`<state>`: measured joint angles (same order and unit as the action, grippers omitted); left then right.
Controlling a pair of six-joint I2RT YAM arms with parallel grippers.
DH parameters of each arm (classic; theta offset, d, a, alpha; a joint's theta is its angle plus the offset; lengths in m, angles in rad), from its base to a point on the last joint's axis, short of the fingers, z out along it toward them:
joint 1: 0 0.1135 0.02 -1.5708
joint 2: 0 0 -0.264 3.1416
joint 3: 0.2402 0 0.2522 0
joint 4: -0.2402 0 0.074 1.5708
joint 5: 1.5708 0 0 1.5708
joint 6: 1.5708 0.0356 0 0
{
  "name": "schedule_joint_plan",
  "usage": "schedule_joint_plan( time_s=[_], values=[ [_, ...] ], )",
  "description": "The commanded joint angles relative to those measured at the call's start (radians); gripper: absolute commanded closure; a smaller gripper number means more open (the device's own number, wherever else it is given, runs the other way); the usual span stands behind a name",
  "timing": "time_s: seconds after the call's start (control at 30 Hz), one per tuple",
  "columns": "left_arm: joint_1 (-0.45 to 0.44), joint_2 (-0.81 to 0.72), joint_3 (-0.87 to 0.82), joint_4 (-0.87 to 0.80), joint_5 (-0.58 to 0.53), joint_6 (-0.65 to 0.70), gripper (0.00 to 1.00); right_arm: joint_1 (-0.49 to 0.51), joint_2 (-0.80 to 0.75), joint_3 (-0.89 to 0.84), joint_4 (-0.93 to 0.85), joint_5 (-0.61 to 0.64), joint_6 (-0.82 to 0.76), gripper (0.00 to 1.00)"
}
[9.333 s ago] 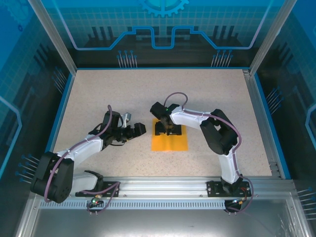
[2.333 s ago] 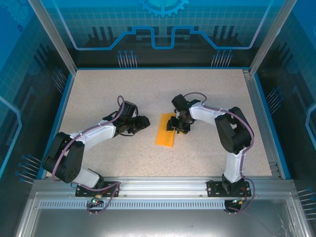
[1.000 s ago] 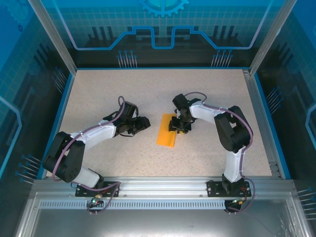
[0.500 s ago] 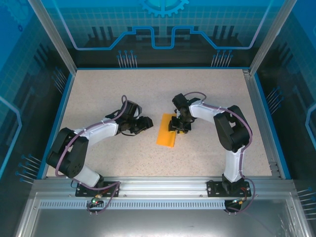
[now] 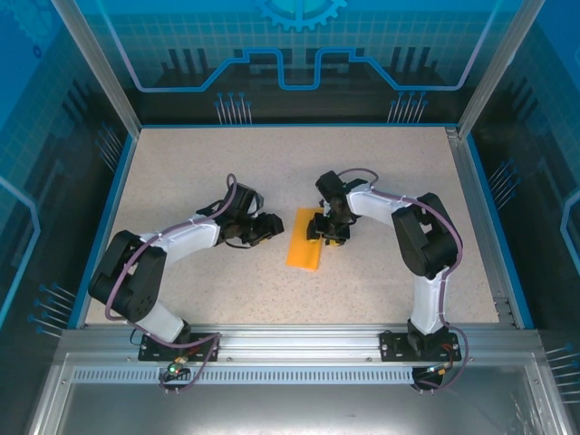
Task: Fold a paper plane with a square sheet of paper (pick it up from the middle)
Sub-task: Hold the square sheet of paper at the center of the table.
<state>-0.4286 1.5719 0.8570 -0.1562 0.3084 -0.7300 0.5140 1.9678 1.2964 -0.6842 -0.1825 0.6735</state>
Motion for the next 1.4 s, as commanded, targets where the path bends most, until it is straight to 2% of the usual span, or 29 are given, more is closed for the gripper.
schedule_joint_plan(
  time_s=[0.0, 0.27, 0.5, 0.7, 1.37],
  values=[
    [-0.006, 0.01, 0.028, -0.008, 0.023, 0.02, 0.51, -0.025, 0.066, -0.039, -0.026, 0.121, -0.001, 0.52],
    [-0.004, 0.014, 0.03, -0.009, 0.022, 0.02, 0.52, -0.038, 0.051, -0.046, -0.017, 0.115, -0.026, 0.6],
    [-0.007, 0.018, 0.03, -0.008, 0.024, 0.02, 0.51, -0.038, 0.061, -0.047, -0.012, 0.112, -0.019, 0.58],
    [-0.007, 0.017, 0.03, -0.007, 0.026, 0.02, 0.51, -0.039, 0.082, -0.025, -0.032, 0.123, -0.005, 0.5],
    [-0.027, 0.051, 0.068, 0.005, 0.073, 0.033, 0.55, -0.032, 0.108, -0.011, -0.062, 0.153, 0.0, 0.51]
  ],
)
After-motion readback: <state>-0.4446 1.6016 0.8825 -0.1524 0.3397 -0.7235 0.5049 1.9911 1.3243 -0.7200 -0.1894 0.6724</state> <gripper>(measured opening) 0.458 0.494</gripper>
